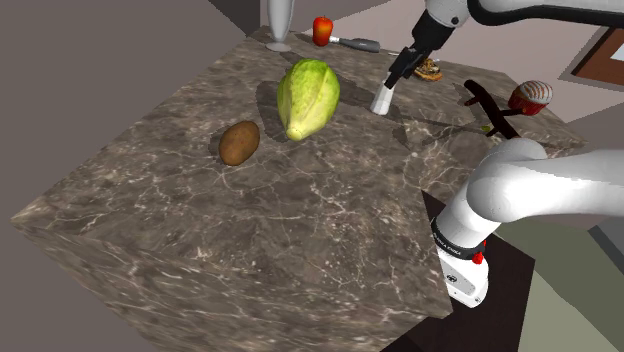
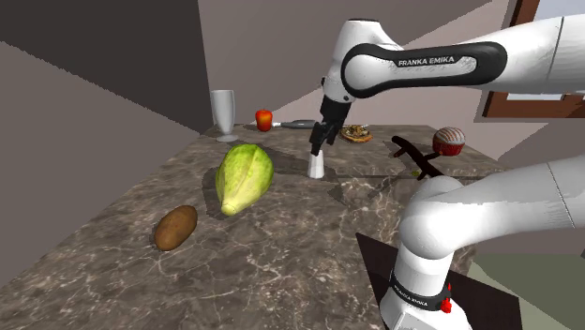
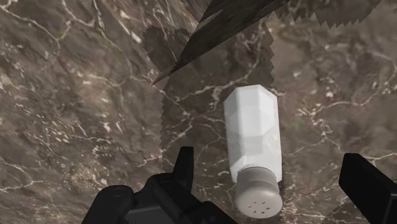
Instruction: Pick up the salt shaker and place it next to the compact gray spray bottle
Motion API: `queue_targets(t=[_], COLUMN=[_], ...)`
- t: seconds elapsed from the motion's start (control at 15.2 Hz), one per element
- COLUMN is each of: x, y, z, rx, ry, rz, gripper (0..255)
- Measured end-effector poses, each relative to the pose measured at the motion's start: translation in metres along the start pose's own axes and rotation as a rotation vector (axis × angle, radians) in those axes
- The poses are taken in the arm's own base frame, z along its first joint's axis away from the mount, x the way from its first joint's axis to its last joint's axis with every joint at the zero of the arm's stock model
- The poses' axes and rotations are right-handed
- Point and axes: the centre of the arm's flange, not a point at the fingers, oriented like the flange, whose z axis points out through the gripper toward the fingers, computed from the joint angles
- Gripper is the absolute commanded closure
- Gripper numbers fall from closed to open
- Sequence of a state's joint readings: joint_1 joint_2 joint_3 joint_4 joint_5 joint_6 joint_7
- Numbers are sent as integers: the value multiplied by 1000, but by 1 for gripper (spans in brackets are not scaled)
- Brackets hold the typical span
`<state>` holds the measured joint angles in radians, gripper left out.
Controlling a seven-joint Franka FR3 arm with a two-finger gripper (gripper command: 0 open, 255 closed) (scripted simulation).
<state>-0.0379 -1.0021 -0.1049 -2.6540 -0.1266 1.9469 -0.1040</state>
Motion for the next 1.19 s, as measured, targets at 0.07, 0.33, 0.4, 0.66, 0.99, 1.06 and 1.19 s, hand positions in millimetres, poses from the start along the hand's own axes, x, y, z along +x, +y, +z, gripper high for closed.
queue_targets(t=[0.07, 0.33, 0.4, 0.66, 0.99, 1.06, 1.19], x=[-1, -1, -1, -1, -1, -1, -1], y=[0, 1, 1, 1, 1, 1, 1], z=[4, 26, 28, 29, 29, 29, 29], rx=[0, 0, 0, 0, 0, 0, 0], ry=[1, 1, 2, 2, 3, 3, 3], rz=[0, 0, 0, 0, 0, 0, 0], gripper=[0, 0, 0, 0, 255, 255, 255])
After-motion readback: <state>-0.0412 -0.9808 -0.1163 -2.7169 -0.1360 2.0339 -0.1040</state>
